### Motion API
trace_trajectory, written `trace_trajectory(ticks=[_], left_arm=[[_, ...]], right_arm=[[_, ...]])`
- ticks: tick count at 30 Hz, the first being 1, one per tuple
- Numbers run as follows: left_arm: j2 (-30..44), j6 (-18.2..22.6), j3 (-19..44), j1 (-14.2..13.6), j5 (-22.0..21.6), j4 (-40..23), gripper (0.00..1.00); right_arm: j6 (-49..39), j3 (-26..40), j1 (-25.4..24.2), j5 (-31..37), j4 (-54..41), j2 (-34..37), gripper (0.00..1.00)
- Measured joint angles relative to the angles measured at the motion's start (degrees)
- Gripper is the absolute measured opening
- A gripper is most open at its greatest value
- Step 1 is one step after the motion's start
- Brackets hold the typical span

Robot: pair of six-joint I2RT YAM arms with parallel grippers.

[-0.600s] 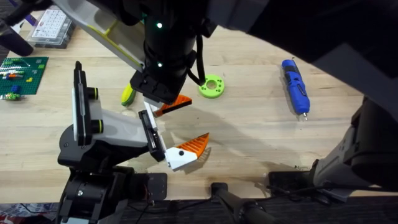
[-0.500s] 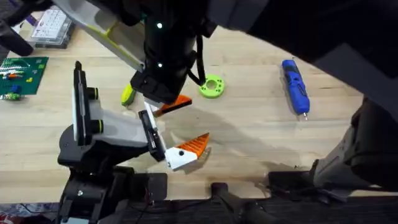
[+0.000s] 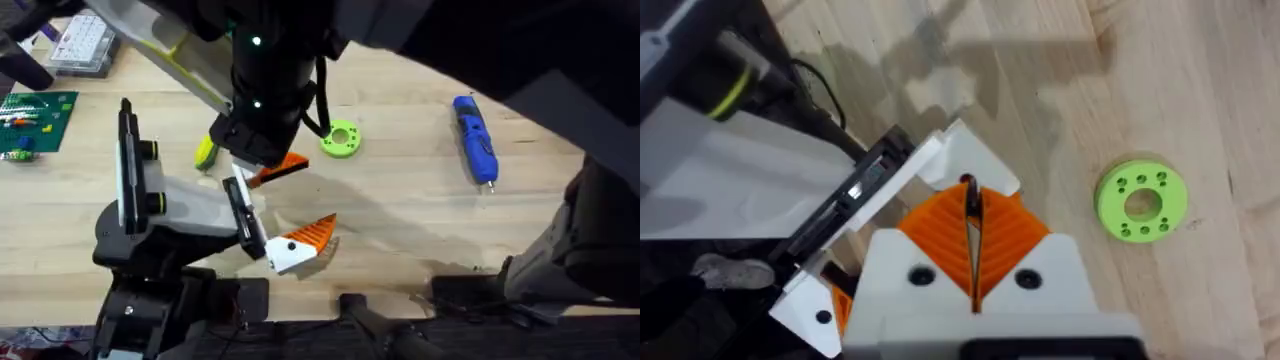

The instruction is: Pick up the gripper from the table and insert it into the empty holder that is missing its gripper. Then pick up a screw, insert it into the mounting hole, and use the screwdriver to tighten it. Finally, clean up the table by picking up the vegetable and placing it into the bucket.

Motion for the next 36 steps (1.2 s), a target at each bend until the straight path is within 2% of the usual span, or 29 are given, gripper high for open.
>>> trace_trajectory(ticks=[7, 36], left_arm=[[0.00, 0.00, 0.00, 0.00, 0.00, 0.00, 0.986], [0.00, 0.00, 0.00, 0.00, 0.00, 0.00, 0.986]], right_arm=[[0.02, 1.74, 0.00, 0.00, -1.35, 0.00, 0.013], [0.00, 1.78, 0.00, -0.50, -1.33, -0.01, 0.013]])
